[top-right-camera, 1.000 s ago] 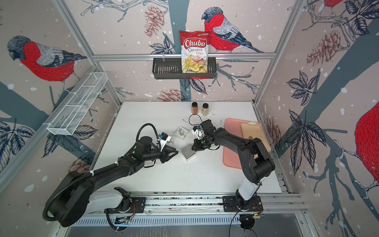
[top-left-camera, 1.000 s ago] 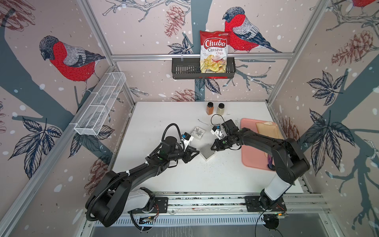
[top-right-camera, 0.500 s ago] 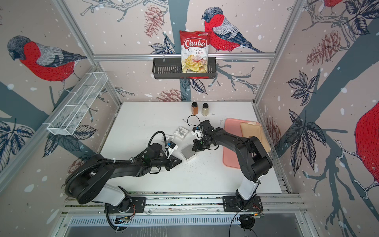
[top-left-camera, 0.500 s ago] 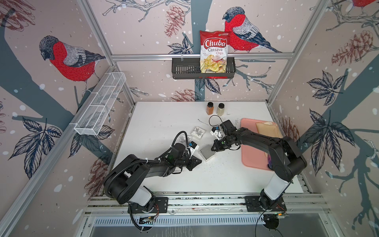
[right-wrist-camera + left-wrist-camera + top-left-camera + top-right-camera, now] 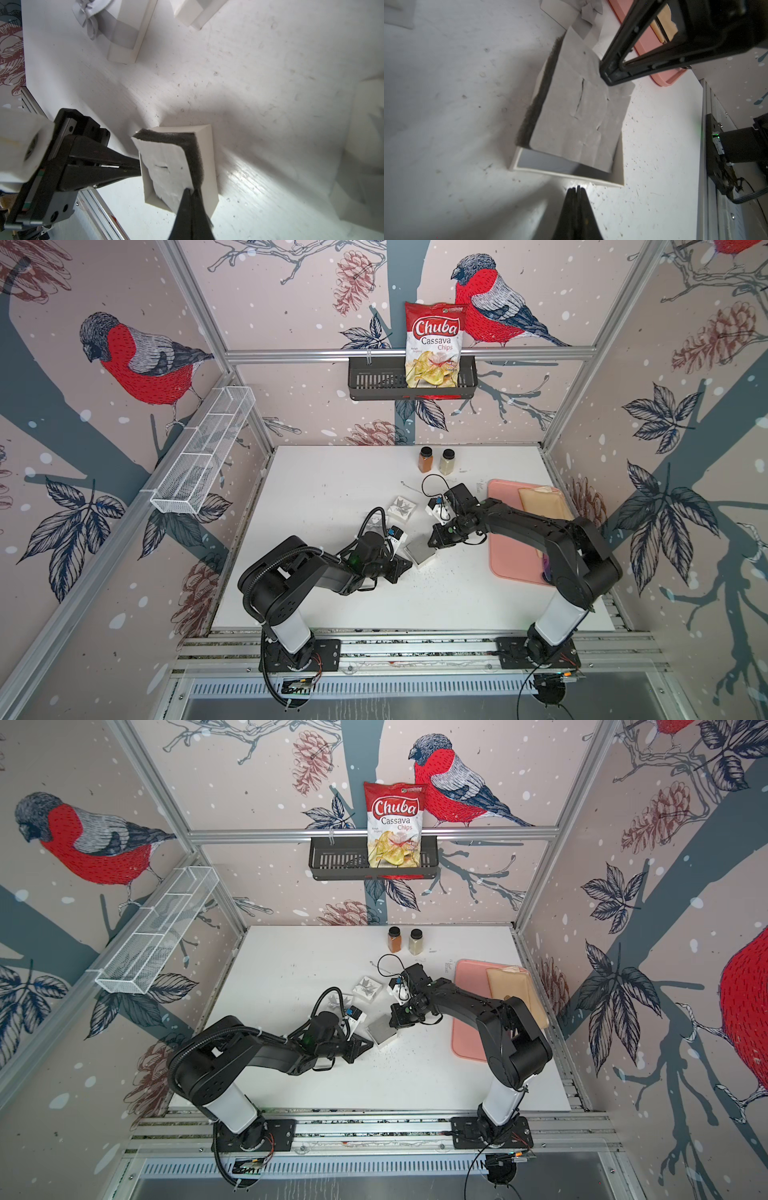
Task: Take the necklace out of the lift-off lid jewelry box
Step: Place the inner lining in the jewelry box.
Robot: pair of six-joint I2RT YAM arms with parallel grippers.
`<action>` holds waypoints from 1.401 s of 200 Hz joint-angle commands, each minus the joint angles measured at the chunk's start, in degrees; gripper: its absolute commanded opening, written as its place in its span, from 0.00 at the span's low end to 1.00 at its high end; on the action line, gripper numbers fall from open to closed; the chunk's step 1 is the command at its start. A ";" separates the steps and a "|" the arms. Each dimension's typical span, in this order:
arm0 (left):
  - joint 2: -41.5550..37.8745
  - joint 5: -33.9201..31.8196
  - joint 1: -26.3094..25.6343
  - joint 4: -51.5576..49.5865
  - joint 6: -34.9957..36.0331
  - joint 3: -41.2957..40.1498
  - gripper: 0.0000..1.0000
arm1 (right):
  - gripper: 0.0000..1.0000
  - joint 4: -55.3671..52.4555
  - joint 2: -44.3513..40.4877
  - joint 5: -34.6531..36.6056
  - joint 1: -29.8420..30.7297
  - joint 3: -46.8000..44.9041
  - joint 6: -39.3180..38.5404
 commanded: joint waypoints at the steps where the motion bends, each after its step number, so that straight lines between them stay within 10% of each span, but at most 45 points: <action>1: 0.49 -3.14 -0.09 4.83 -1.39 -0.22 0.01 | 0.00 -2.08 0.93 -0.90 0.46 1.20 -1.29; 154: -0.46 -7.35 -0.09 7.01 -2.16 -2.21 0.00 | 0.00 -5.45 4.14 14.42 4.66 3.94 0.37; 215: -4.63 -8.21 -0.07 4.28 -1.08 -2.15 0.00 | 0.38 -7.61 0.97 21.50 7.65 6.27 0.90; 280: -7.95 -10.18 -0.09 0.98 0.35 -2.14 0.00 | 0.40 -8.83 0.45 27.85 9.75 7.86 1.43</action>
